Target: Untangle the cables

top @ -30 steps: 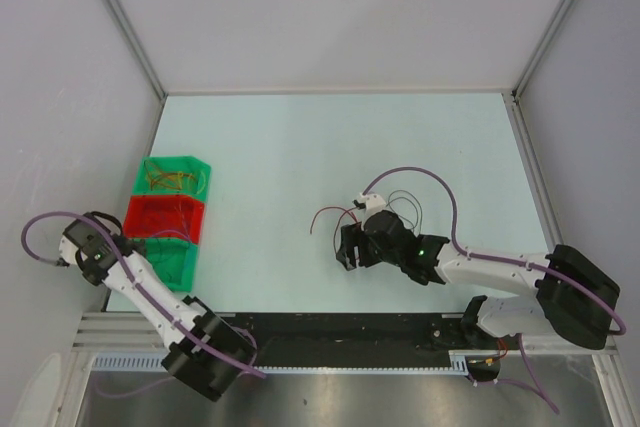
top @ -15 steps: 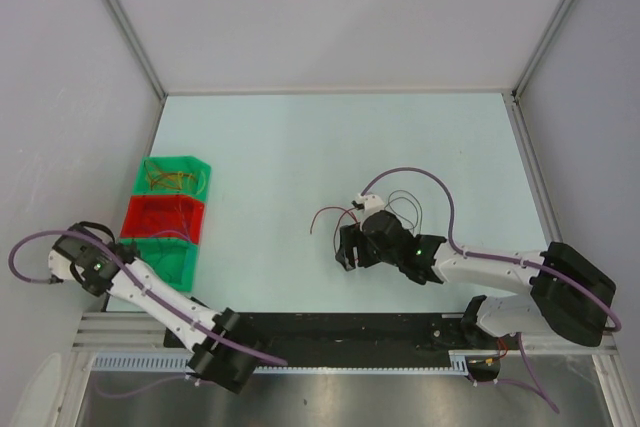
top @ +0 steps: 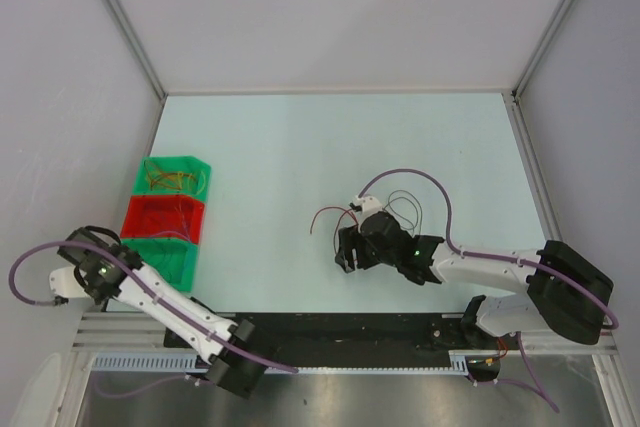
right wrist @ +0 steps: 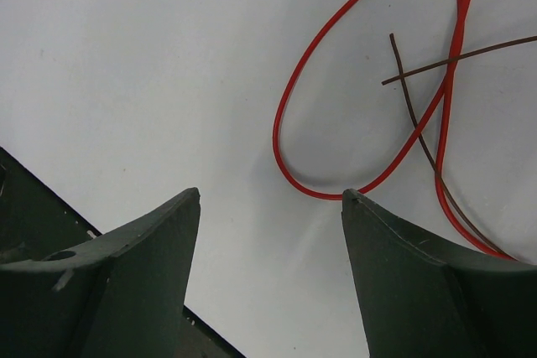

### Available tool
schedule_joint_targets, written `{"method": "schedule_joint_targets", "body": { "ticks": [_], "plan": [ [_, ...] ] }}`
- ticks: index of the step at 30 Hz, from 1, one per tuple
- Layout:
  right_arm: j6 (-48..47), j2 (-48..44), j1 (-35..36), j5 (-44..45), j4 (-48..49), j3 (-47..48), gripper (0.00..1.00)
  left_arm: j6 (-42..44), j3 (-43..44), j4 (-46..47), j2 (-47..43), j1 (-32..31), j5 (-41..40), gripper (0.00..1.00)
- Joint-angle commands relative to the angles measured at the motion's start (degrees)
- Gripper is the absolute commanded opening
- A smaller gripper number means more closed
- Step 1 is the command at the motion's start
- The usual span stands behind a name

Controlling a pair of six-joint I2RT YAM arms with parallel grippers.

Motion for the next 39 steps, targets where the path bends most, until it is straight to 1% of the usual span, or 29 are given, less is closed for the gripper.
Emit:
{"method": "schedule_joint_targets", "body": {
  "ticks": [1,2,3,5,6,12,14,17,19,20,22,23,25,26,29,30,33,36,39],
  "plan": [
    [-1.41,-0.74,1.09,0.7,0.72,0.87,0.72,-5.03,4.05,-10.41,8.06,0.53,-8.59,0.0],
    [-1.5,-0.74,1.17,0.87,0.72,0.87,0.72,-5.21,4.84,-13.29,11.9,0.53,-11.65,0.0],
    [-1.5,-0.65,1.35,0.96,0.8,0.87,0.72,-6.95,6.33,-14.8,13.51,0.53,-13.59,0.0],
    [-1.5,-0.83,1.44,1.05,0.98,0.87,0.72,-8.37,7.66,-17.87,17.89,0.53,-16.33,0.0],
    [-1.5,-0.65,1.53,1.23,0.98,0.78,0.72,-8.29,7.75,-17.72,18.96,0.53,-16.6,0.0],
    [-1.41,-0.48,1.7,1.49,1.24,0.78,0.72,-4.34,4.15,-8.58,21.0,0.18,-11.33,0.01],
    [-1.41,-0.3,1.7,1.58,1.51,0.78,0.72,-4.77,4.24,-6.65,20.73,-0.09,-10.63,0.0],
    [-1.67,0.14,1.7,1.32,2.21,0.87,0.72,-5.47,4.15,-2.61,19.94,-2.1,-9.84,0.0],
    [-1.5,0.49,1.7,1.23,2.47,0.96,0.72,-7.31,4.24,-0.32,20.03,-6.14,-11.14,0.0],
    [-1.41,0.84,1.7,1.31,2.47,1.04,0.72,-9.06,4.41,0.21,20.46,-9.11,-11.5,0.01],
    [-1.41,1.28,1.7,1.32,2.47,1.57,0.72,-11.18,5.2,0.04,22.04,-11.76,-12.9,0.0],
    [-1.41,1.89,1.7,1.49,2.3,1.75,0.72,-12.23,5.47,0.13,25.01,-13.78,-13.43,0.0],
    [-1.32,2.51,1.7,1.4,2.12,2.1,0.72,-13.03,7.04,-0.66,28.8,-15.55,-13.79,0.0],
    [-1.32,2.77,1.7,1.49,2.12,2.45,0.72,-13.73,7.75,-0.92,32.65,-17.12,-14.31,0.0],
    [-1.32,3.65,1.7,1.58,1.95,2.98,0.72,-14.61,11.26,-2.77,38.99,-20.64,-16.06,0.0],
    [-1.32,4.18,1.7,1.49,1.86,3.15,0.72,-14.79,13.18,-3.38,43.1,-21.44,-16.25,0.0],
    [-1.32,5.15,1.7,1.49,1.95,3.94,0.72,-15.32,16.35,-5.32,49.27,-25.3,-17.56,0.0],
    [-1.41,6.38,1.7,1.58,1.6,4.91,0.72,-16.02,17.51,-6.29,51.84,-28.21,-18.97,0.0],
    [-1.32,7.17,1.7,1.67,1.07,5.35,0.71,-14.88,15.33,-3.84,50.53,-29.27,-18.8,0.0]
  ]
}}
